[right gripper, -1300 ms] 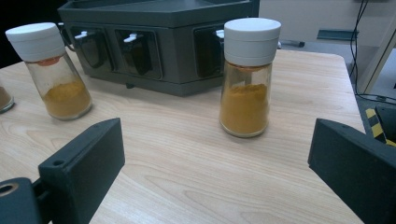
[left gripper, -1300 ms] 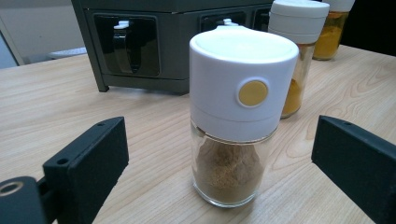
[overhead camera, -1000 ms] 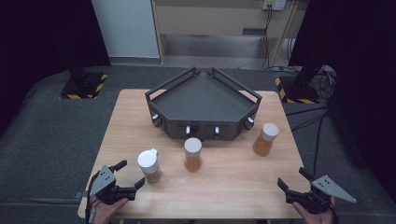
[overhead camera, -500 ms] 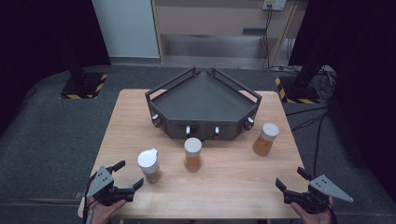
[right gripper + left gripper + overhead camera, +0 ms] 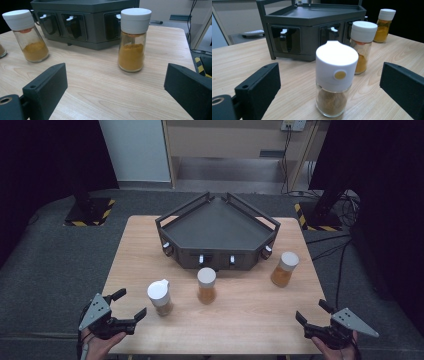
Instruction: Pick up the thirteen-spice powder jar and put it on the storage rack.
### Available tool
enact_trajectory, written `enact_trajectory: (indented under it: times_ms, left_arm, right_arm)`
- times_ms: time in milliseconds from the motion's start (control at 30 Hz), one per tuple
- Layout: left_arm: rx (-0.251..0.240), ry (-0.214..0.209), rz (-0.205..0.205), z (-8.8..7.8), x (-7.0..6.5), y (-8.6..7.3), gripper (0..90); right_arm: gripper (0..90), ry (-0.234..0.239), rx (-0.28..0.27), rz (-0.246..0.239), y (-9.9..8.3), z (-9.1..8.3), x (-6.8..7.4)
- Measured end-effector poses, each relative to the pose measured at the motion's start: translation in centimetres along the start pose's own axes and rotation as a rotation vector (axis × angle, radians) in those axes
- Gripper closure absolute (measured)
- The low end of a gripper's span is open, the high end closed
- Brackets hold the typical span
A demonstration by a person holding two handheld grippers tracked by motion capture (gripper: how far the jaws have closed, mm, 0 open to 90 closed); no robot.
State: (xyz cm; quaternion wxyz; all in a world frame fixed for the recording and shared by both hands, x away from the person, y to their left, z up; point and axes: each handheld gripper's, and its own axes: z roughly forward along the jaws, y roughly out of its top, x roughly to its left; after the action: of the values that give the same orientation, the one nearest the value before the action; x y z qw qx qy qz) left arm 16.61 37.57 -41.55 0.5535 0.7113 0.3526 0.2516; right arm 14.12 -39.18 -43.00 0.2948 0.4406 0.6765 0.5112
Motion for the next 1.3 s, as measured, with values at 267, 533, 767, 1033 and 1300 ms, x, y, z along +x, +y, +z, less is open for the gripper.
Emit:
enact_trajectory:
  times_ms: [267, 533, 767, 1033, 1300]
  left_arm:
    - [0.044, -0.023, 0.004, 1.1, 0.4, 1.8, 2.0]
    - [0.078, -0.050, 0.015, 2.8, 0.7, 3.4, 2.4]
    - [0.122, -0.073, 0.031, 4.8, 0.9, 4.1, 4.1]
    - [0.157, -0.080, 0.044, 6.4, 0.8, 4.0, 6.8]
    - [0.167, -0.065, 0.040, 7.8, 0.8, 3.3, 12.0]
  right_arm:
    - [4.8, 0.000, 0.004, -0.005, 0.1, 0.1, 0.1]
    - [4.9, -0.001, 0.003, -0.003, 0.0, 0.1, 0.1]
    - [5.3, 0.000, -0.001, -0.008, 0.0, 0.0, 0.2]
    - [5.3, 0.000, -0.001, -0.005, 0.0, 0.1, 0.1]
    - [5.6, 0.003, 0.002, -0.007, 0.0, 0.1, 0.1]
